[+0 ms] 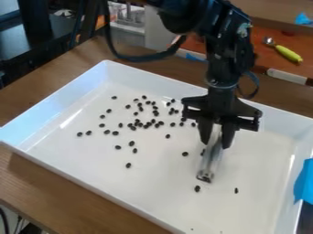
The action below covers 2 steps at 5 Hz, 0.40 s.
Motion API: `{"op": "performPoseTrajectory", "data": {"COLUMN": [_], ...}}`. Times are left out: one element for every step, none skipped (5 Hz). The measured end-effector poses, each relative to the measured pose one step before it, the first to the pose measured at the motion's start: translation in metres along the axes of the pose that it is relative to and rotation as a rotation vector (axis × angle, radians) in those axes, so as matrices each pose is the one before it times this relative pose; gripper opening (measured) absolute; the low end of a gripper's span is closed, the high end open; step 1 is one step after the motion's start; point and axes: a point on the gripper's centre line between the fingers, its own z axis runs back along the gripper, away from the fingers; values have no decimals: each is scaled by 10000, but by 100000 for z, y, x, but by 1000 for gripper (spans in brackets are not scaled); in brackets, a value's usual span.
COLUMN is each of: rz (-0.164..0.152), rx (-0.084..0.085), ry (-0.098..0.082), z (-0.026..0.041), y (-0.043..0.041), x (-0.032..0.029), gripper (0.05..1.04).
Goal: Sweep into pile
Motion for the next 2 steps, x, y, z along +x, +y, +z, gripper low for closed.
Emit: {"op": "performPoseTrajectory", "data": {"rz": [38,60], "rx": [-128,-158], "ry": [-13,152], "z": [-101,2], "y": [2884,2880], "x": [830,658], "gripper": [349,349]}}
